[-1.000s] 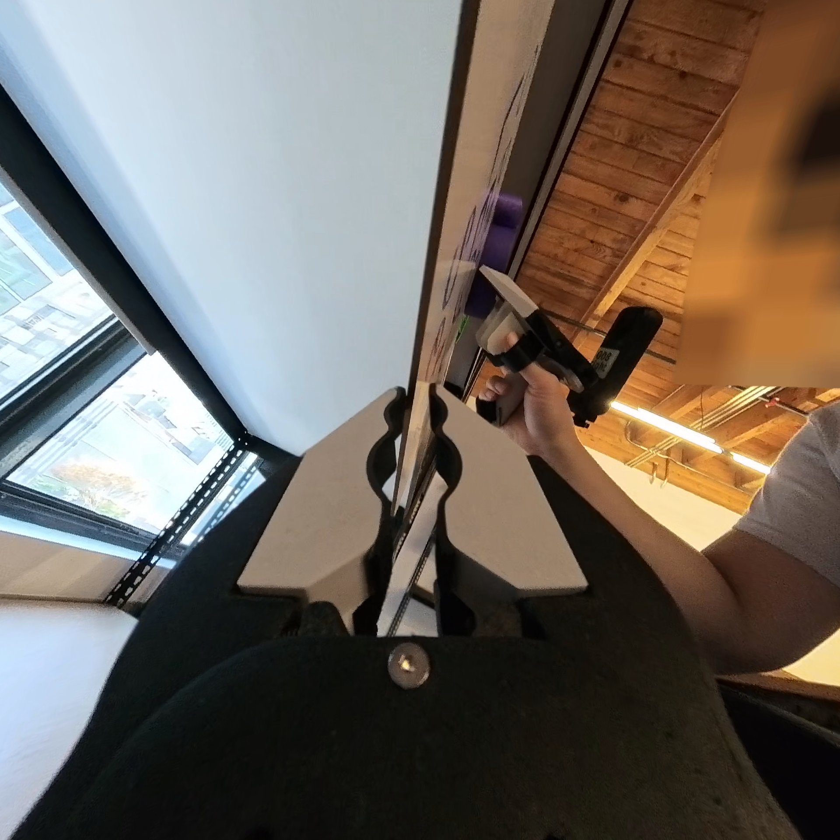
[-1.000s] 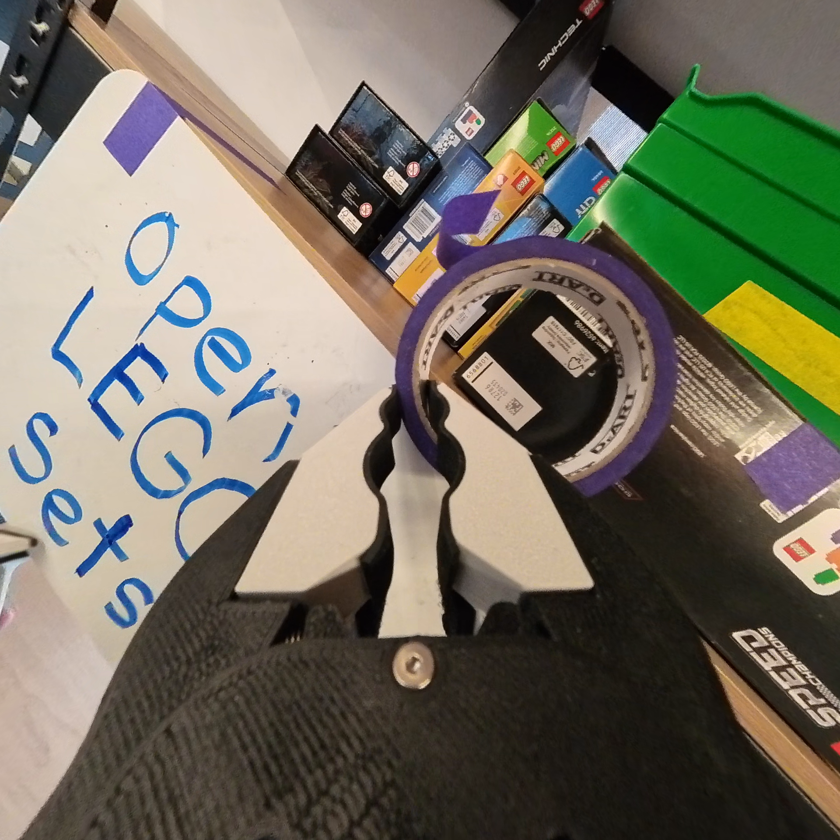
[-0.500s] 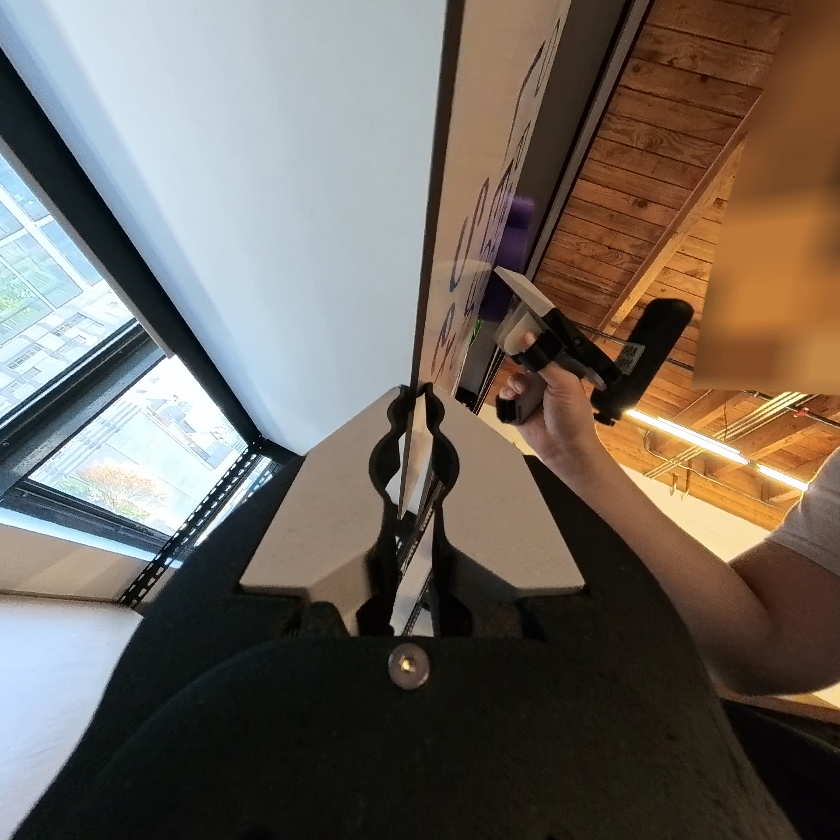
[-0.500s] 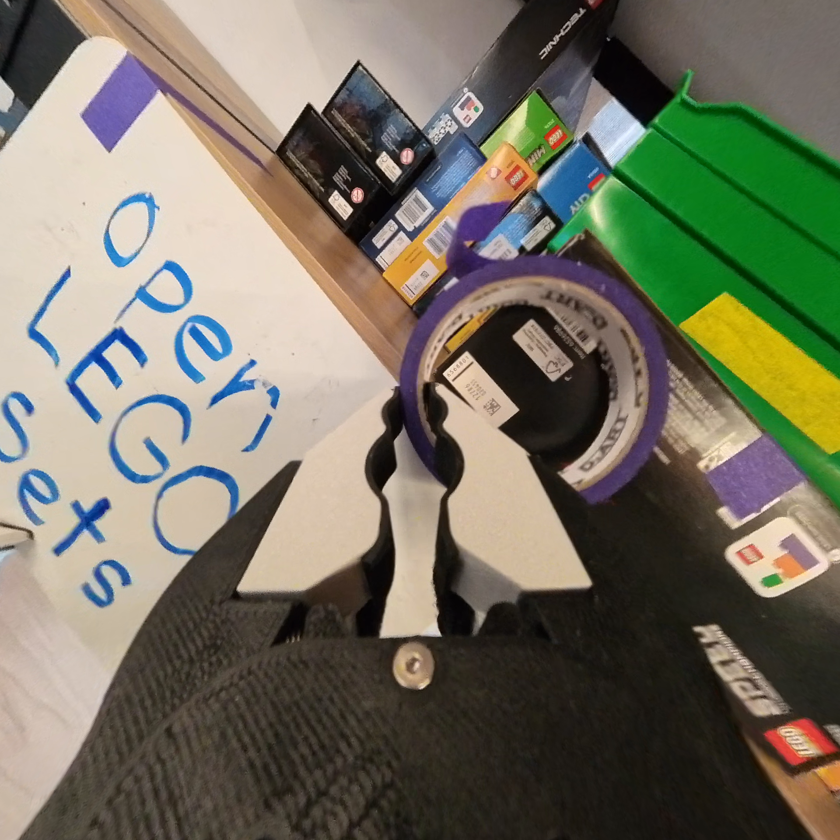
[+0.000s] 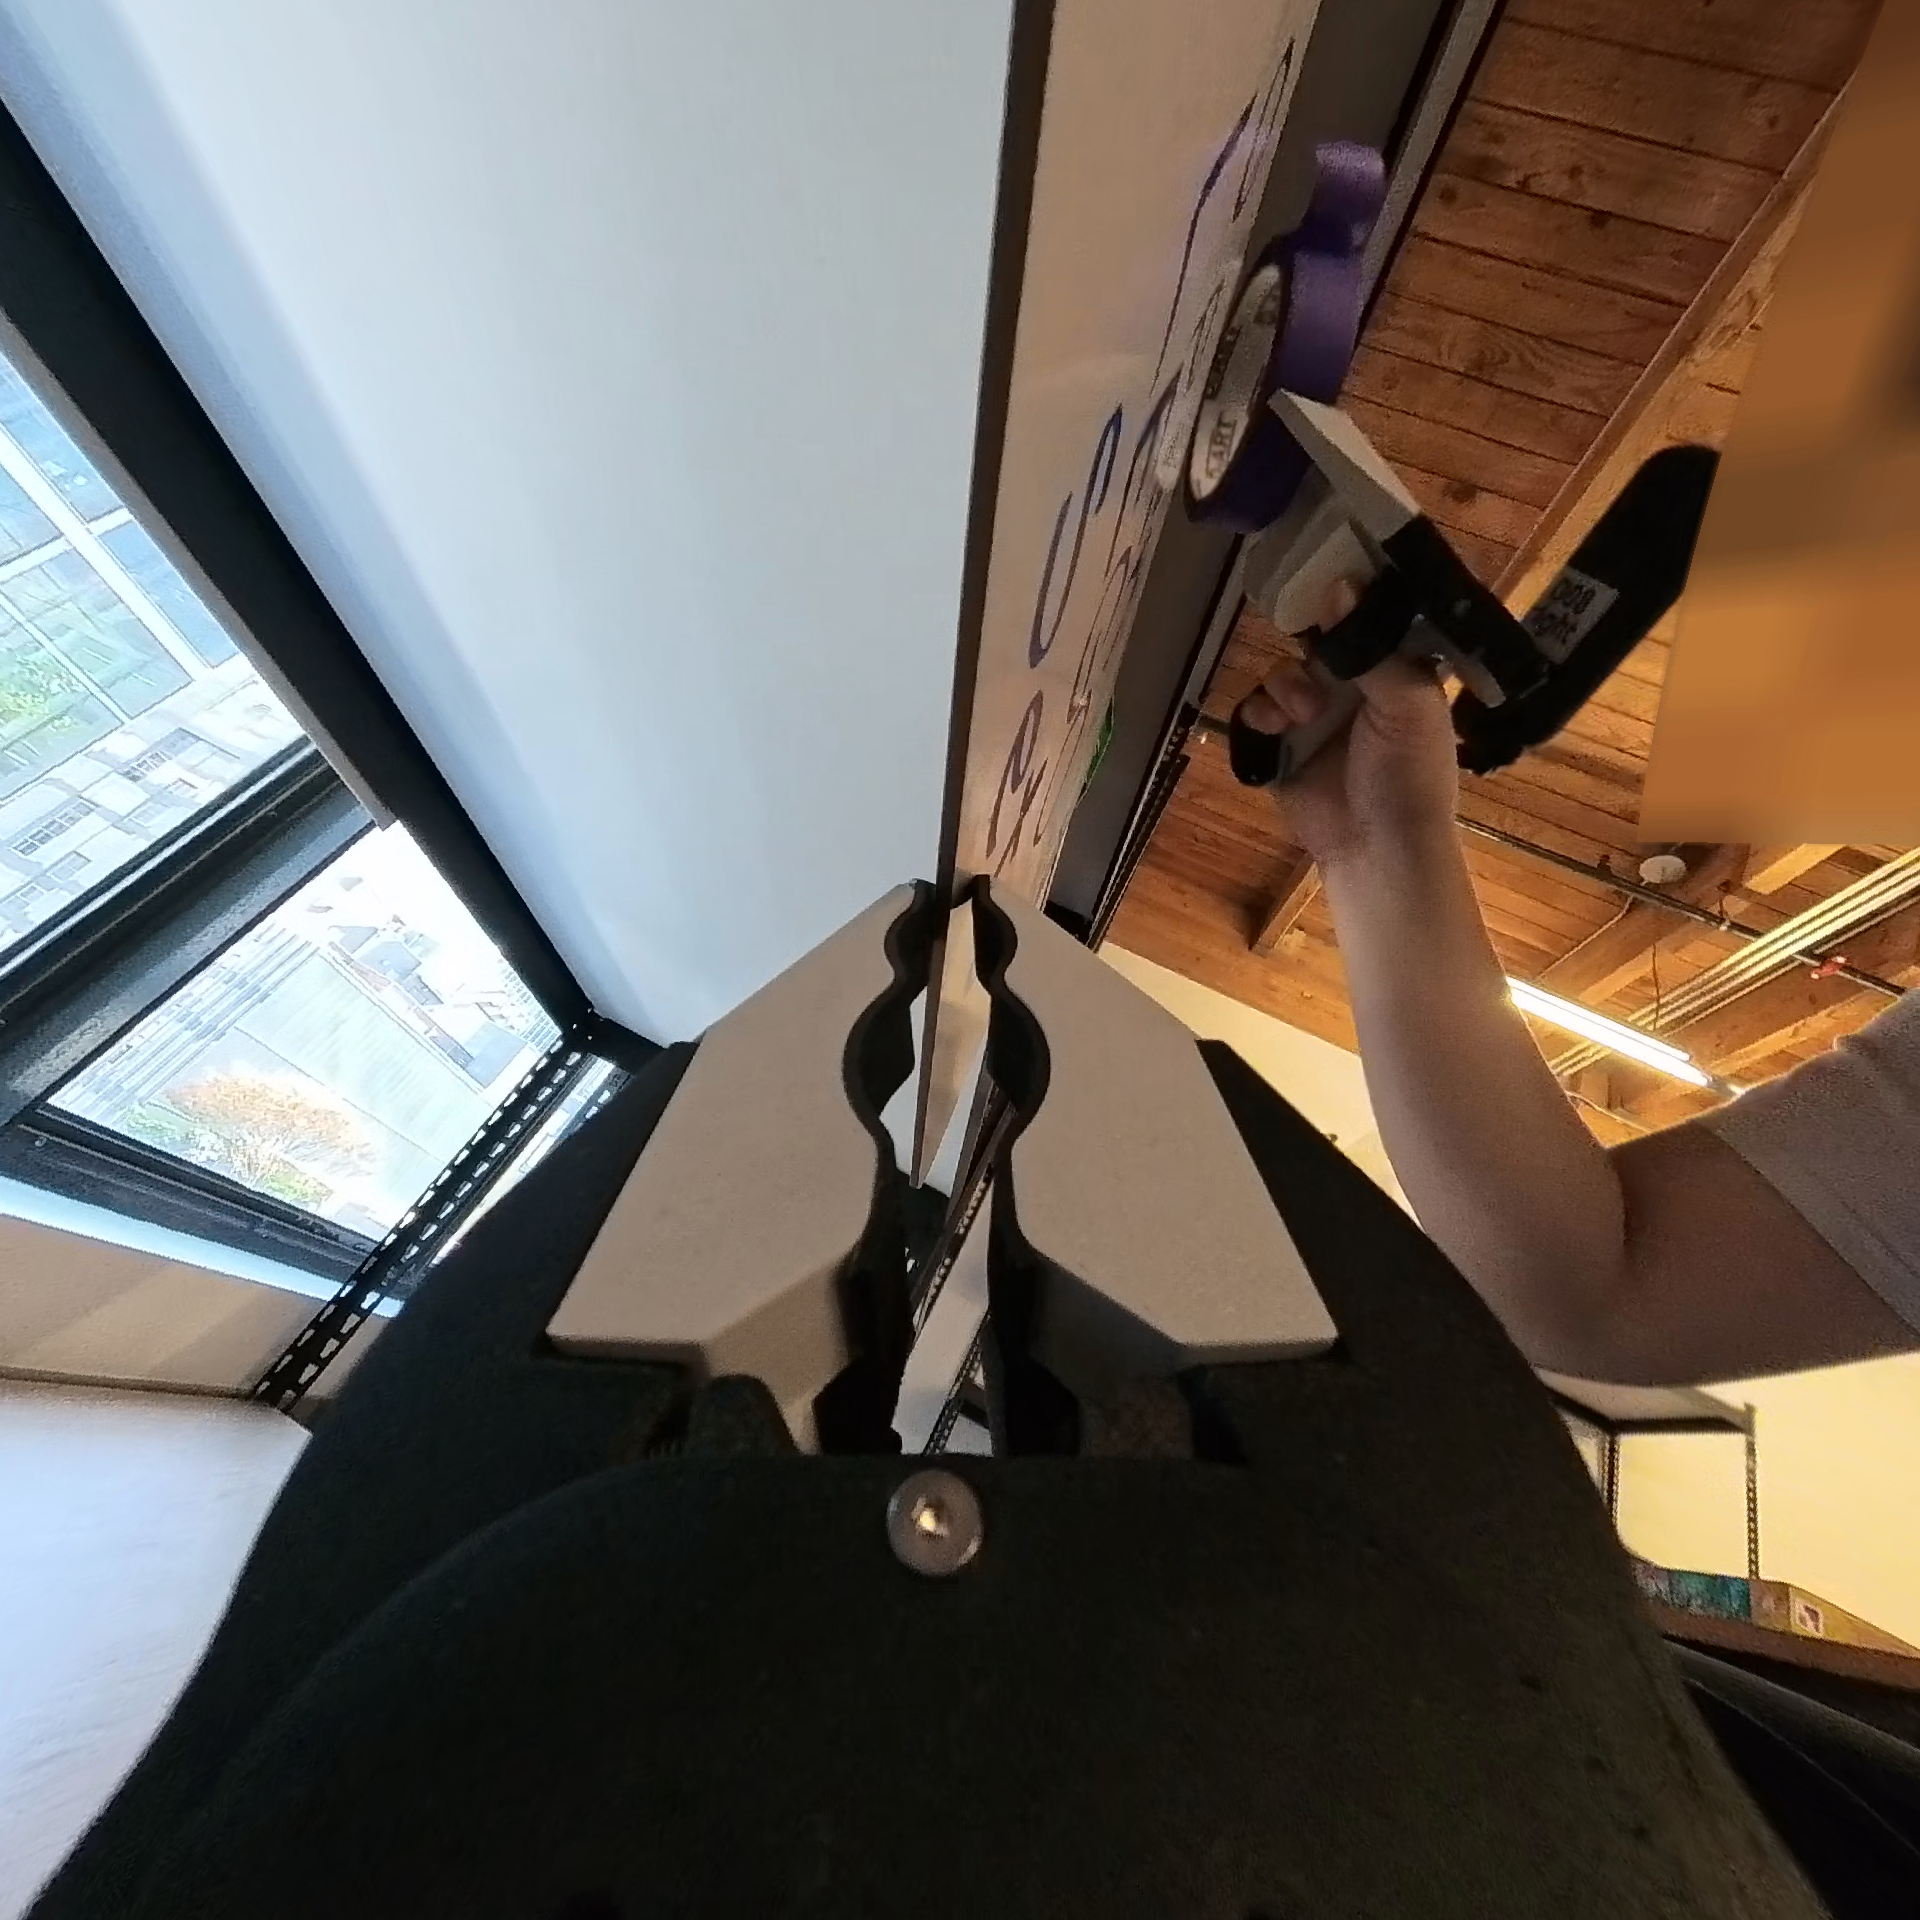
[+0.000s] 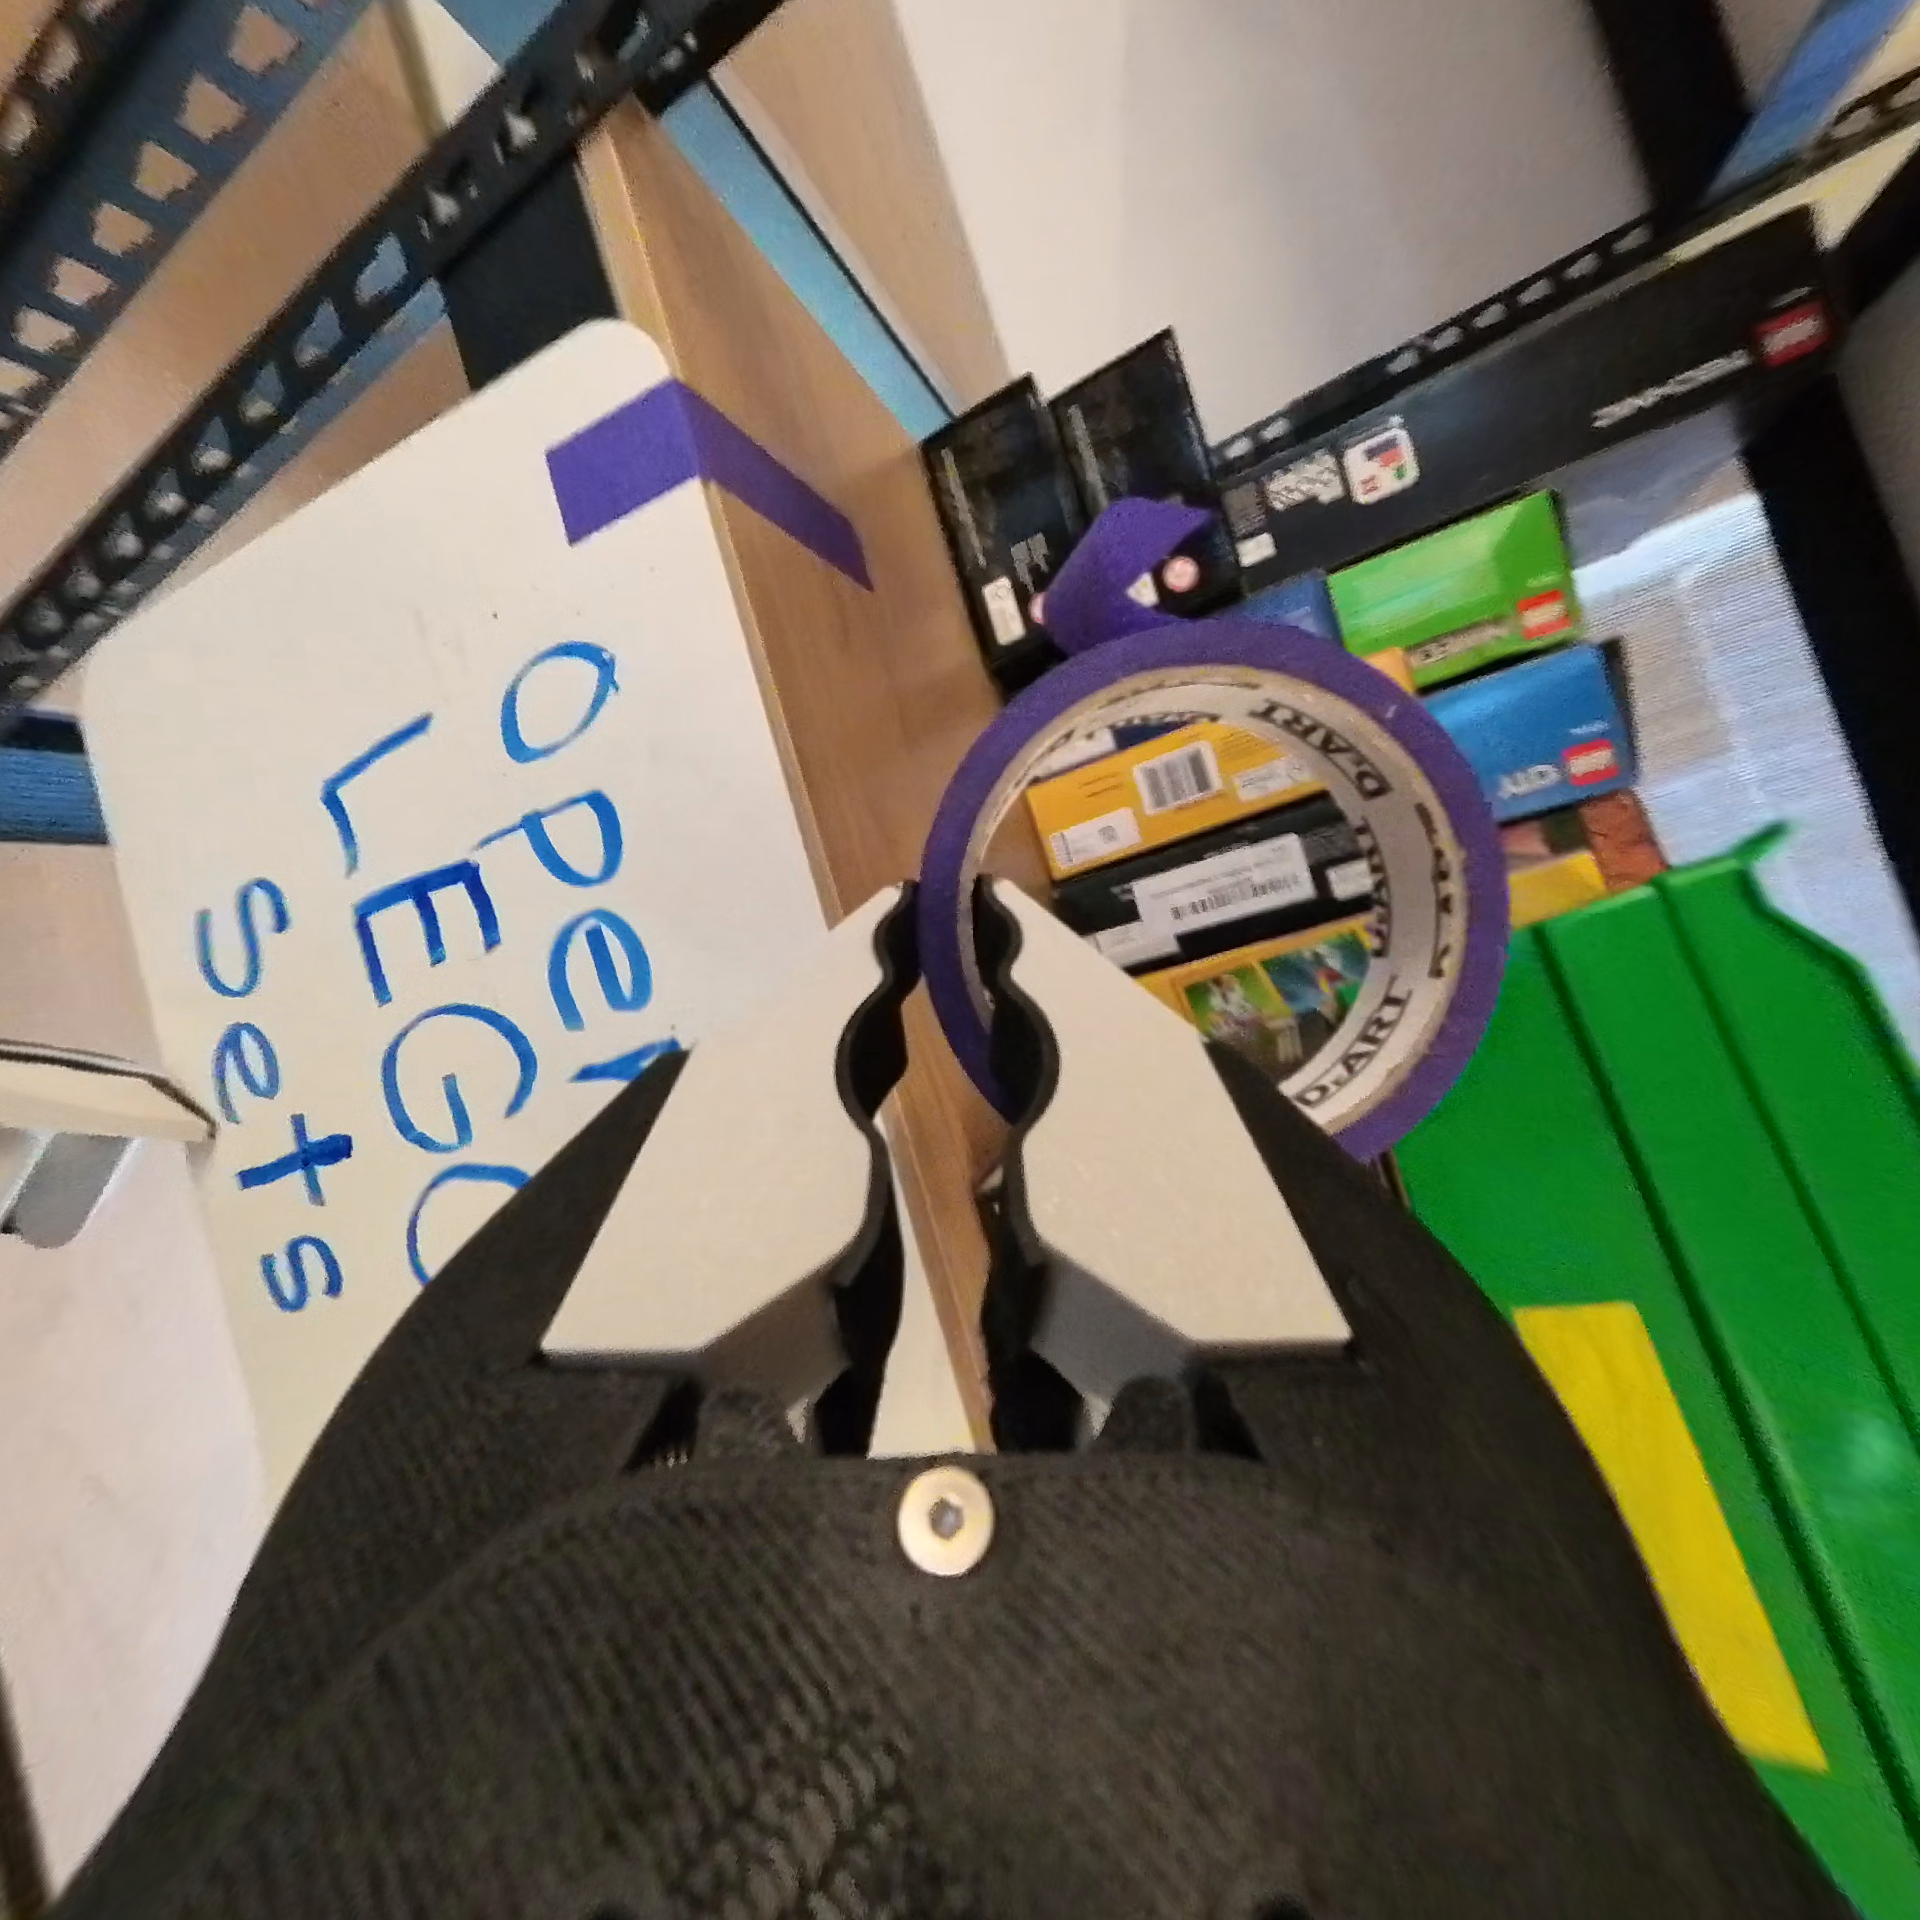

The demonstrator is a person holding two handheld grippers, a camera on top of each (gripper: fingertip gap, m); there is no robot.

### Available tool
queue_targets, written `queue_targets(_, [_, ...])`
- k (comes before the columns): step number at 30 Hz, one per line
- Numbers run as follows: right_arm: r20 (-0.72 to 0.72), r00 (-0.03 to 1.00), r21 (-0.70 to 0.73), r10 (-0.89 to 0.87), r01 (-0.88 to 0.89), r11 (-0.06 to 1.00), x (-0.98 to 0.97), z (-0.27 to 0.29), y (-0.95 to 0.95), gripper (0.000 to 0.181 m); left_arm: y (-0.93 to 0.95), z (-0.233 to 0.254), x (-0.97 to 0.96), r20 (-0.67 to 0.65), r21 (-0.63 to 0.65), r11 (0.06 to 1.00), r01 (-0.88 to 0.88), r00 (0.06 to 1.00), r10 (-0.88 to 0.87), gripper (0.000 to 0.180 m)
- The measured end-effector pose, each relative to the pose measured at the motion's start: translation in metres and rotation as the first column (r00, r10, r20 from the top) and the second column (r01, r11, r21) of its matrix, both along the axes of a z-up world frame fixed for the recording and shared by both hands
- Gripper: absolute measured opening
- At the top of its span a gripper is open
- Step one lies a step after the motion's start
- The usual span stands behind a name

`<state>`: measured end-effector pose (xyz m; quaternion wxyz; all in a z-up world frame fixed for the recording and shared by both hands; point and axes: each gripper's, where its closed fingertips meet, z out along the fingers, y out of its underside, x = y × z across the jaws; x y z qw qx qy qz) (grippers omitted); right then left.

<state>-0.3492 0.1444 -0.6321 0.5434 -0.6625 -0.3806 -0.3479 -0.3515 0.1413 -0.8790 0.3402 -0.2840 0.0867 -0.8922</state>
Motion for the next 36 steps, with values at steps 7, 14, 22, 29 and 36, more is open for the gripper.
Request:
queue_targets(7, [-0.122, 0.992, -0.323, 0.040, -0.078, 0.943, -0.004, -0.021, 0.025, 0.008, 0.000, 0.000, 0.000, -0.003, -0.001, 1.000, 0.003, 1.000, -0.003, 0.005])
queue_targets(14, [-0.241, 0.967, -0.703, -0.080, -0.117, 0.701, 0.000, -0.037, 0.030, 0.009, -0.003, 0.002, 0.002, 0.005, -0.005, 1.000, 0.008, 1.000, -0.008, 0.004])
queue_targets(22, [-0.085, 0.966, -0.614, -0.245, 0.143, 0.776, 0.034, -0.014, 0.043, 0.043, -0.001, 0.001, 0.001, 0.014, -0.015, 1.000, 0.003, 1.000, -0.003, 0.004])
queue_targets(29, [-0.200, 0.977, -0.291, 0.071, -0.129, 0.948, 0.009, -0.013, -0.020, 0.029, 0.000, 0.000, 0.001, 0.005, -0.009, 1.000, 0.007, 1.000, -0.007, 0.005])
queue_targets(36, [-0.208, 0.977, 0.082, -0.054, 0.072, 0.994, 0.099, -0.036, -0.055, 0.030, 0.000, 0.001, 0.003, 0.009, -0.011, 1.000, 0.020, 1.000, -0.020, 0.005])
